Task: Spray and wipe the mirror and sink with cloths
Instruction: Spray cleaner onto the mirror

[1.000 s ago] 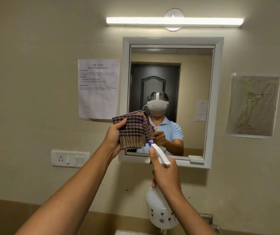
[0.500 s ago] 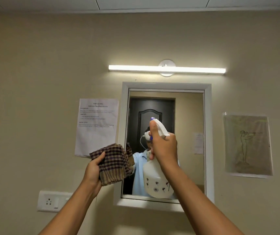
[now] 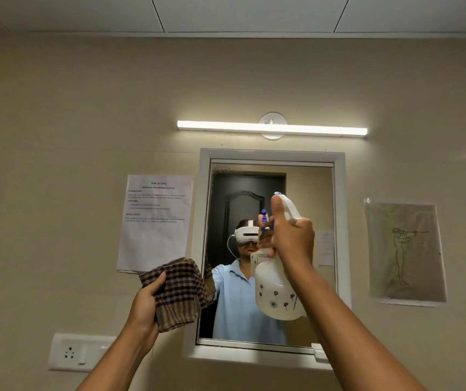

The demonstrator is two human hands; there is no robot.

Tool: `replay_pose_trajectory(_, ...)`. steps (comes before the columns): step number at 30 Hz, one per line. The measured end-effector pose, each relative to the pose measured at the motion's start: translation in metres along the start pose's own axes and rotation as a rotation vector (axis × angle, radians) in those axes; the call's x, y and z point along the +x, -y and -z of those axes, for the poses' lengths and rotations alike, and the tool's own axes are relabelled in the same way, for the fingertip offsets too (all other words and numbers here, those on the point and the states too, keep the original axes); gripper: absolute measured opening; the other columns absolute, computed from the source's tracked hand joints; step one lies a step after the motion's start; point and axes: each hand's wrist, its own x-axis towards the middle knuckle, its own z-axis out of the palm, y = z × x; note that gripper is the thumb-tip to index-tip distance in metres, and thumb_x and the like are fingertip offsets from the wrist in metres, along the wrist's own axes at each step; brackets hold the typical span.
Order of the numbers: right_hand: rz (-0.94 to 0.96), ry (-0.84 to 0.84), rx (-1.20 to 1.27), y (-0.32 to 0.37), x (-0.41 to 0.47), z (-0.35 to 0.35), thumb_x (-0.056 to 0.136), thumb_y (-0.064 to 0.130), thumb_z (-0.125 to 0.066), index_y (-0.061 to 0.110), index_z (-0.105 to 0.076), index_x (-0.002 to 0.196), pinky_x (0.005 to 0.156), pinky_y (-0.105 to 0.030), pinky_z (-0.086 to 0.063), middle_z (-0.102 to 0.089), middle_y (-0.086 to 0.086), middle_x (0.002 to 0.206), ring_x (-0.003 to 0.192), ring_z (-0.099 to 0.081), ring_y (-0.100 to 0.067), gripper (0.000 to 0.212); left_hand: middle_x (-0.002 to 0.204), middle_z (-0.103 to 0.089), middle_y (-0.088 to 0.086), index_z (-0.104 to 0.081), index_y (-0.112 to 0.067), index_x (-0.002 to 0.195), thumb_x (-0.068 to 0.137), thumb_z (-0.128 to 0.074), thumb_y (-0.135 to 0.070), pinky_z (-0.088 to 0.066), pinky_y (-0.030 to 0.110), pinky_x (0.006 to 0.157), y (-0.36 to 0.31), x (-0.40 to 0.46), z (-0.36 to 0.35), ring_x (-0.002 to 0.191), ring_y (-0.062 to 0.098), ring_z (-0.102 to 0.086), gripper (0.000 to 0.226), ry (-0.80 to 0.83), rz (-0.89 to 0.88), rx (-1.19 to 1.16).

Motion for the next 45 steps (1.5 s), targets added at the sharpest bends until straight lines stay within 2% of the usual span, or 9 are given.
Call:
replay_pose_trajectory(7, -0.079, -0.180, 0.007, -0.016, 0.027, 0.058, 0.070, 0.081, -0.048, 0.007, -0.065, 0.092, 0.045, -0.025, -0.048, -0.067, -0.013, 0.077, 0.045, -0.057, -0.017, 0.079, 0.089, -0.078, 0.011, -0.068, -0.005, 0.106, 0.103, -0.042, -0.025, -0.053, 0.043, 0.076, 0.013, 0.002, -0.009, 0.079, 0.028, -0.074, 0.033, 0.038, 0.014, -0.010)
replay_pose_trajectory(14, -0.142, -0.243, -0.064, -0.045, 0.027, 0.097, 0.076, 0.080, -0.046, 0.009, -0.062, 0.099, 0.045, -0.022, -0.046, -0.066, -0.013, 0.075, 0.048, -0.059, -0.016, 0.076, 0.087, -0.077, 0.008, -0.067, -0.009, 0.106, 0.103, -0.043, -0.027, -0.052, 0.044, 0.075, 0.025, 0.002, -0.023, 0.093, 0.033, -0.067, 0.030, 0.056, 0.035, 0.006)
replay_pose_trajectory(19, -0.160, -0.179, -0.074, -0.064, 0.007, 0.090, 0.082, 0.071, -0.050, 0.011, -0.065, 0.081, 0.047, -0.024, -0.045, -0.062, -0.004, 0.059, 0.045, -0.058, -0.016, 0.061, 0.094, -0.076, 0.010, -0.067, -0.009, 0.108, 0.103, -0.043, -0.027, -0.052, 0.043, 0.073, 0.031, 0.002, -0.024, 0.091, 0.031, -0.068, 0.030, 0.054, 0.051, -0.003)
replay_pose_trajectory(27, -0.092, -0.012, -0.073, -0.070, -0.034, 0.027, 0.085, 0.066, -0.050, 0.023, -0.059, 0.075, 0.056, -0.032, -0.058, -0.069, -0.007, 0.070, 0.064, -0.070, -0.026, 0.045, 0.090, -0.078, 0.009, -0.067, -0.008, 0.108, 0.103, -0.042, -0.028, -0.053, 0.043, 0.075, 0.025, 0.000, -0.009, 0.088, 0.029, -0.070, 0.033, 0.035, 0.043, 0.008)
replay_pose_trajectory(30, -0.081, 0.058, -0.038, -0.070, -0.045, -0.001, 0.088, 0.063, -0.051, 0.026, -0.057, 0.079, 0.045, -0.022, -0.050, -0.065, -0.003, 0.068, 0.062, -0.065, -0.020, 0.039, 0.093, -0.077, 0.011, -0.067, -0.006, 0.111, 0.103, -0.042, -0.026, -0.053, 0.044, 0.076, 0.021, 0.002, 0.003, 0.092, 0.031, -0.069, 0.033, 0.006, 0.036, 0.009)
replay_pose_trajectory(33, -0.105, 0.152, -0.015, -0.068, -0.055, -0.022, 0.089, 0.062, -0.052, 0.010, -0.065, 0.091, 0.045, -0.017, -0.042, -0.062, -0.005, 0.069, 0.059, -0.060, -0.016, 0.054, 0.093, -0.077, 0.011, -0.068, -0.007, 0.107, 0.103, -0.042, -0.026, -0.053, 0.043, 0.073, 0.017, 0.002, 0.015, 0.081, 0.027, -0.074, 0.032, -0.009, 0.027, 0.011)
replay_pose_trajectory(38, -0.076, 0.195, -0.079, -0.079, -0.074, -0.036, 0.090, 0.061, -0.050, 0.025, -0.059, 0.071, 0.045, -0.019, -0.043, -0.067, -0.001, 0.067, 0.053, -0.060, -0.011, 0.042, 0.087, -0.078, 0.007, -0.068, -0.008, 0.104, 0.104, -0.041, -0.025, -0.054, 0.041, 0.071, 0.014, 0.002, 0.032, 0.075, 0.023, -0.074, 0.032, -0.028, 0.002, 0.026)
replay_pose_trajectory(42, -0.159, 0.186, -0.125, -0.091, -0.076, -0.029, 0.087, 0.065, -0.050, 0.016, -0.063, 0.078, 0.059, -0.026, -0.050, -0.065, -0.005, 0.069, 0.061, -0.060, -0.016, 0.052, 0.082, -0.078, 0.005, -0.067, -0.009, 0.103, 0.104, -0.039, -0.025, -0.059, 0.038, 0.066, 0.015, 0.000, 0.036, 0.074, 0.021, -0.075, 0.031, -0.017, 0.002, 0.025)
replay_pose_trajectory(45, -0.215, 0.181, -0.113, -0.099, -0.072, -0.011, 0.067, 0.089, -0.042, 0.011, -0.064, 0.101, 0.062, -0.028, -0.057, -0.069, -0.008, 0.085, 0.075, -0.067, -0.023, 0.088, 0.084, -0.078, 0.004, -0.067, -0.010, 0.103, 0.104, -0.040, -0.025, -0.054, 0.042, 0.072, 0.018, 0.000, 0.034, 0.078, 0.022, -0.073, 0.031, -0.012, 0.009, 0.019)
